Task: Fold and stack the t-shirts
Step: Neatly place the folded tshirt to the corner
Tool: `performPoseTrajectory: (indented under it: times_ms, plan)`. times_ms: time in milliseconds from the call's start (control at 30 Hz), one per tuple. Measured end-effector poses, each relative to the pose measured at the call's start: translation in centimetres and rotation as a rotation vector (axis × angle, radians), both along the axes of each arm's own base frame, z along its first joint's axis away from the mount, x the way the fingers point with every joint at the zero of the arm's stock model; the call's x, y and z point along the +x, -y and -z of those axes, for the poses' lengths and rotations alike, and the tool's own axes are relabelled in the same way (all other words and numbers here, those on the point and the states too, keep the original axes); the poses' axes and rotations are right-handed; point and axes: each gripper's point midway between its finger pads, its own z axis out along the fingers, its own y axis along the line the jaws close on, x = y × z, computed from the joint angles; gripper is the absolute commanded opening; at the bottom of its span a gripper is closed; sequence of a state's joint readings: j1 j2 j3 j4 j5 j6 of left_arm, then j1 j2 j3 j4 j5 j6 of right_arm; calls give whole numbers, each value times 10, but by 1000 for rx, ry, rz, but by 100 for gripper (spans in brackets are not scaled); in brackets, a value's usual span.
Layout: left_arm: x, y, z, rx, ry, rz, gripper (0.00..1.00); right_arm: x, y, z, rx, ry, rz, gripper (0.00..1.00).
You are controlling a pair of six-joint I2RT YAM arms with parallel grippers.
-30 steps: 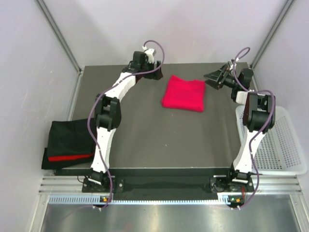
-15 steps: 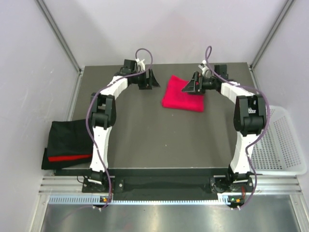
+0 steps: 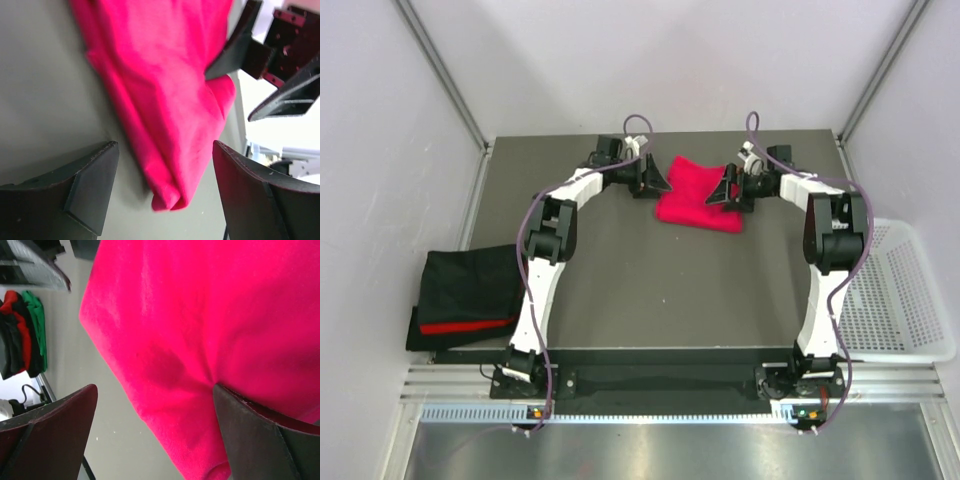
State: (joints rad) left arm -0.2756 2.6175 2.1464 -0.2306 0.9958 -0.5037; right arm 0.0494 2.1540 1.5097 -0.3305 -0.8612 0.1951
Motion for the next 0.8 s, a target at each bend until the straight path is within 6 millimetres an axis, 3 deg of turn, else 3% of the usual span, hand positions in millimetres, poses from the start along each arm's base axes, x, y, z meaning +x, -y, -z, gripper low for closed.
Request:
performPoseTrajectory:
  times_ms: [133,367,533,667,800]
  plan:
    - [-14,20,1,-27,-20,56,78,3,0,-1,8,-10,-4,98]
    - [-29,44,8,-50,-51,110,57,3,1,-1,26,-21,-9,98]
    - [-34,46,22,-41,-97,99,1,3,3,-1,22,-16,-6,98]
    - [-44,43,26,-51,-137,108,0,-7,10,-6,-32,39,-3,100]
    - [-76,30,25,-2,-221,127,0,-33,29,-31,-151,136,9,100]
